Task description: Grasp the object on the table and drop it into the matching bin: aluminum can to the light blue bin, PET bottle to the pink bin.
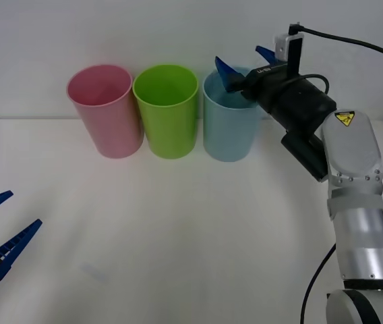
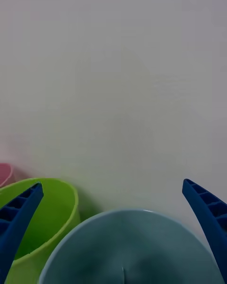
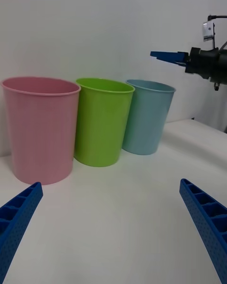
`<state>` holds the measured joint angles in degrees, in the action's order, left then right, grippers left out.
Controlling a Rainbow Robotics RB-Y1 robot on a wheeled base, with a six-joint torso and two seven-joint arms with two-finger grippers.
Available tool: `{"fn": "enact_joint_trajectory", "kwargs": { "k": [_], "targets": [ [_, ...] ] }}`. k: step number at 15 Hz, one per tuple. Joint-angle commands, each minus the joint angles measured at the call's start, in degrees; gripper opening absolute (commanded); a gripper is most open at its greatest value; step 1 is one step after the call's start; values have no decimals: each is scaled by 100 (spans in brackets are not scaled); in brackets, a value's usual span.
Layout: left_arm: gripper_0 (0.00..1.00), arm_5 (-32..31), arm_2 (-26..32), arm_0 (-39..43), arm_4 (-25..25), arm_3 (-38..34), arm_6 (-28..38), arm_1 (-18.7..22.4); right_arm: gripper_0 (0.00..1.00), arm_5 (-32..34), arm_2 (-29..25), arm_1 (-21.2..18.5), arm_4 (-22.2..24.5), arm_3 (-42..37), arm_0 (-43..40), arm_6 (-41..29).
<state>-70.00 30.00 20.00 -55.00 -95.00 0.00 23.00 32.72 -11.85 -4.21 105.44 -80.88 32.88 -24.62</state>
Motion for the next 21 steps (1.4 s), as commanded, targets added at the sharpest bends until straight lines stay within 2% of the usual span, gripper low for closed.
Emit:
{"fn": "enact_joint_trajectory", "kwargs": {
  "k": [1, 8, 15, 18, 21],
  "targets": [
    [100, 0, 0, 0, 0, 0, 0, 0, 100, 23, 245, -203, -252, -508, -431, -34],
    [100, 0, 0, 0, 0, 0, 0, 0, 100, 32, 746, -941, -1096, -1844, -1749, 1],
    [100, 0, 0, 0, 0, 0, 0, 0, 100, 261, 799, -1425, -1703, -2705, -3077, 264],
    [100, 0, 0, 0, 0, 0, 0, 0, 100, 314, 799, -1574, -2168, -2793, -3560, 1091],
    [100, 0, 0, 0, 0, 0, 0, 0, 100, 683, 614, -1618, -2467, -2784, -3947, 1723]
  ]
}}
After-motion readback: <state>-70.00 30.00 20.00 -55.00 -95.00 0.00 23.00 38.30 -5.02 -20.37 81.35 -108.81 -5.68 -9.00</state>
